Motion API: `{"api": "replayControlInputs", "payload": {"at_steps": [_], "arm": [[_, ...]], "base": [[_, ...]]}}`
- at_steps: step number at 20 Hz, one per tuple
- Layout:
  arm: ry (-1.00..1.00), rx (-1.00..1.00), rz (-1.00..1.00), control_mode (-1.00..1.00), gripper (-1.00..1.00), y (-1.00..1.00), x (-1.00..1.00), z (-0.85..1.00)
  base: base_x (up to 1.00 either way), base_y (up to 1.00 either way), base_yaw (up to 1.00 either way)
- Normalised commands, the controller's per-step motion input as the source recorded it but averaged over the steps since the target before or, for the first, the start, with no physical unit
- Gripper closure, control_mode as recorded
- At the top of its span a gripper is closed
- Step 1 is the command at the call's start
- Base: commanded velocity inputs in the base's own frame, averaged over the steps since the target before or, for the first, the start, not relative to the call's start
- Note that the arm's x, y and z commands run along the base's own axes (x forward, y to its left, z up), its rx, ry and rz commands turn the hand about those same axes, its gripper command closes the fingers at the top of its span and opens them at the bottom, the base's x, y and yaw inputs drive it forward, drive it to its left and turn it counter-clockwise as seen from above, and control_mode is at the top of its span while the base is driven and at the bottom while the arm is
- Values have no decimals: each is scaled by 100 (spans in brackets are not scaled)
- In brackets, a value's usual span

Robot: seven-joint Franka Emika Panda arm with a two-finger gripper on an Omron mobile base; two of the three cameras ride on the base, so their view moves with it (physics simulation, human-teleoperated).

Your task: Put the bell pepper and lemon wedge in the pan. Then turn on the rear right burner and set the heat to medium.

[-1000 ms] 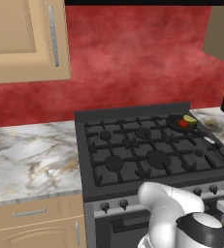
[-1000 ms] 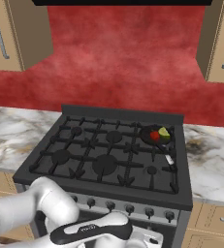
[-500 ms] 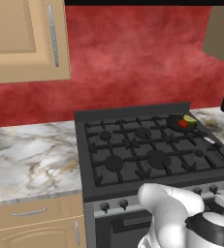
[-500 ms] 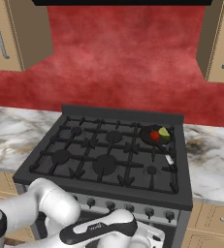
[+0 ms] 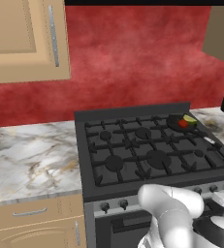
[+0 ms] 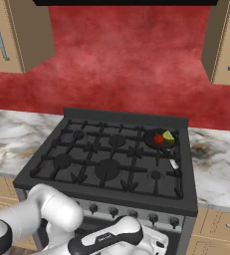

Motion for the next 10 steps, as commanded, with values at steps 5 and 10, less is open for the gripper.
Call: {"api": "replayControlInputs", "payload": {"at_steps": [5,10], "arm": [[-4,0,-2,-100,-100,0,16,-16],[-6,0,-3,-100,-100,-5,5,-15]], "base": [[0,0,0],[0,0,0]]}}
